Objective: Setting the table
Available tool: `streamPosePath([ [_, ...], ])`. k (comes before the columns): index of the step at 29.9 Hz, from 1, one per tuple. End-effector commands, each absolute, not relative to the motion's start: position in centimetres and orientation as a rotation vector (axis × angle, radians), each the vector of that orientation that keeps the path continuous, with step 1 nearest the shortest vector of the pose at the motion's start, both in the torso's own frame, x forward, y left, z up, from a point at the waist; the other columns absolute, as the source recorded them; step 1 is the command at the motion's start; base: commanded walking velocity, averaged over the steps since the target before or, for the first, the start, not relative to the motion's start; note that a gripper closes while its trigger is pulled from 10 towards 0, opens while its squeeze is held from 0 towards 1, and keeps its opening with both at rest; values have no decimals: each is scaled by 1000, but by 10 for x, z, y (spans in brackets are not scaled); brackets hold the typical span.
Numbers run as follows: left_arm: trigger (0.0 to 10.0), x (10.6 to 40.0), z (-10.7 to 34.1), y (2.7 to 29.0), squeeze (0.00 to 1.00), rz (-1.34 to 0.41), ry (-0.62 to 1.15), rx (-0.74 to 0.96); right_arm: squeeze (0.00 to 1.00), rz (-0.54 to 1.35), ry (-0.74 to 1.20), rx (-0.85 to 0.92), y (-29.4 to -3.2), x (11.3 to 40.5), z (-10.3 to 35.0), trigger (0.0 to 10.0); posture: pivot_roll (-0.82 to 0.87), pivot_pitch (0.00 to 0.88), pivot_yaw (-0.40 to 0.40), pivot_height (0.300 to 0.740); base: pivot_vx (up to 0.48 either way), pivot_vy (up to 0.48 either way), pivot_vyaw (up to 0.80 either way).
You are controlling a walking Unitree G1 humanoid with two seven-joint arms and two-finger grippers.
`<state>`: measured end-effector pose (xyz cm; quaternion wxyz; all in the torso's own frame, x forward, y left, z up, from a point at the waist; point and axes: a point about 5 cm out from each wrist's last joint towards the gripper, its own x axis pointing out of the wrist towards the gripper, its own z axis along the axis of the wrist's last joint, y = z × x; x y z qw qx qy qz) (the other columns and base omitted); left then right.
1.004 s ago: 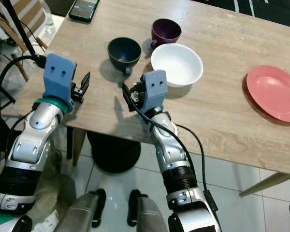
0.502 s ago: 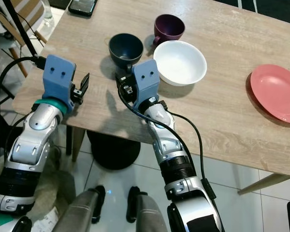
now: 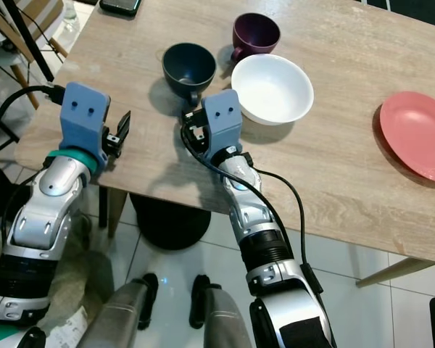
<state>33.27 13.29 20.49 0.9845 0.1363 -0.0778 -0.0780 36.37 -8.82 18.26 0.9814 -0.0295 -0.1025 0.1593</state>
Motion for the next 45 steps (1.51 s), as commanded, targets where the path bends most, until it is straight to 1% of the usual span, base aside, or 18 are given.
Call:
streamPosePath([
  [1,10000,329,201,131,0,-169,-141,275,0,306,-181,-33,-90,364,179,10000,278,274,-43,740,0,0,0],
  [5,10000,328,201,131,0,-166,-139,275,0,307,-184,17,-86,365,181,10000,277,276,-48,740,0,0,0],
  [7,10000,327,200,131,0,-163,-136,271,0,307,-195,68,-81,367,186,8824,283,279,-50,740,0,0,0],
  [8,10000,327,200,131,0,-163,-136,271,0,307,-195,68,-81,367,186,8824,283,279,-50,740,0,0,0],
  [9,10000,327,200,131,0,-162,-134,270,0,316,-206,84,-79,367,189,9686,285,280,-50,740,0,0,0],
  [10,10000,326,200,132,0,-160,-132,270,0,321,-214,93,-77,368,192,10000,284,281,-51,740,0,0,0],
  [18,10000,326,200,133,0,-157,-129,271,0,309,-224,97,-76,368,195,10000,284,282,-54,740,0,0,0],
  [19,10000,326,200,133,0,-155,-128,270,0,297,-226,97,-76,369,195,7961,286,283,-55,740,0,0,0],
  [21,10000,326,200,133,0,-155,-128,270,0,297,-226,97,-76,369,195,7961,286,283,-55,740,0,0,0],
  [22,10000,326,200,133,0,-153,-127,269,0,288,-229,95,-75,369,196,4902,286,283,-55,740,0,0,0],
  [23,10000,326,200,133,0,-153,-127,269,0,280,-232,92,-76,370,196,2431,286,283,-55,740,0,0,0],
  [25,10000,326,200,133,0,-153,-127,269,0,280,-232,92,-76,370,196,2431,286,283,-55,740,0,0,0],
  [26,10000,326,199,133,0,-152,-125,268,0,273,-235,90,-77,370,197,0,283,282,-54,740,0,0,0],
  [32,10000,327,199,132,0,-153,-123,264,0,246,-254,89,-86,373,201,0,278,275,-53,740,0,0,0],
  [45,10000,328,199,132,0,-155,-124,265,0,259,-283,95,-90,372,209,0,271,250,-51,740,0,0,0],
])
